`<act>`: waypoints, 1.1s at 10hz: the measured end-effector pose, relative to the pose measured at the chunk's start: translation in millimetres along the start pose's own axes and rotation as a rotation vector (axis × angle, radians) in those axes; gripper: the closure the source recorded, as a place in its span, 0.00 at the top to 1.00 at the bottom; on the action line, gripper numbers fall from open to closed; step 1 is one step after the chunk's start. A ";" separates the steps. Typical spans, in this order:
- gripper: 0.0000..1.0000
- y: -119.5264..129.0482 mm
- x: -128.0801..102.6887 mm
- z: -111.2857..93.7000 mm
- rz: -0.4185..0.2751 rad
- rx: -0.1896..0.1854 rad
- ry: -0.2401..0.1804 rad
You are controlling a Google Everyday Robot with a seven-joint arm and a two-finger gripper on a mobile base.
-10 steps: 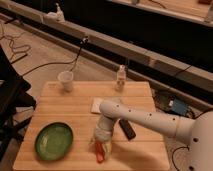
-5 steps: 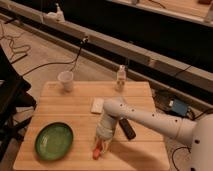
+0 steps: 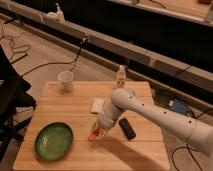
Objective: Place the pepper in the ceramic bowl
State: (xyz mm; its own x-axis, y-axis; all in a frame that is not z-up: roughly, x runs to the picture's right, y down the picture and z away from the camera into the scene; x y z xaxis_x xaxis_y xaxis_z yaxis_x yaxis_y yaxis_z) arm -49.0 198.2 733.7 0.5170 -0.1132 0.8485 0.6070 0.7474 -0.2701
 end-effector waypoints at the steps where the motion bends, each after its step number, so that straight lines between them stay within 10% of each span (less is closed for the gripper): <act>1: 0.00 -24.9 -11.8 -13.0 -0.006 0.080 -0.015; 6: 0.05 -99.0 -85.1 2.6 -0.083 0.261 -0.183; 11: 0.57 -111.2 -105.0 66.9 -0.078 0.283 -0.291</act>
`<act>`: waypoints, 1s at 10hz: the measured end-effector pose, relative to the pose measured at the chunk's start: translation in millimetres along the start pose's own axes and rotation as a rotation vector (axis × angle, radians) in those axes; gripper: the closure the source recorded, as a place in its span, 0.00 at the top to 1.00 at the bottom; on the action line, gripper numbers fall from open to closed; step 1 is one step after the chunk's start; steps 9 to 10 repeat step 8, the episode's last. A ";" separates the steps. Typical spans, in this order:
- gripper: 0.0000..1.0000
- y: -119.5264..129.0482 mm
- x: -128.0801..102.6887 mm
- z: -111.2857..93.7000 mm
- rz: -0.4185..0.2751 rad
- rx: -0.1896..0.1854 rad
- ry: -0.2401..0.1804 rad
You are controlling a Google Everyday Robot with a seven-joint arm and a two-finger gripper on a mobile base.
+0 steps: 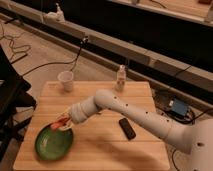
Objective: Place the pepper in the ceramic bowl
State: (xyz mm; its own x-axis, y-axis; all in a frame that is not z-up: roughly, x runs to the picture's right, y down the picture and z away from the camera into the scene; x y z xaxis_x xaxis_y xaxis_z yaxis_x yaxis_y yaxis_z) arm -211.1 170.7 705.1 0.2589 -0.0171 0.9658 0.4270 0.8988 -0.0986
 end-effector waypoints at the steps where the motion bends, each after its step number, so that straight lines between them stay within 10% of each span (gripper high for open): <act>1: 0.63 3.7 2.1 3.3 0.014 0.003 -0.007; 10: 0.65 18.8 0.2 8.3 0.039 -0.006 -0.029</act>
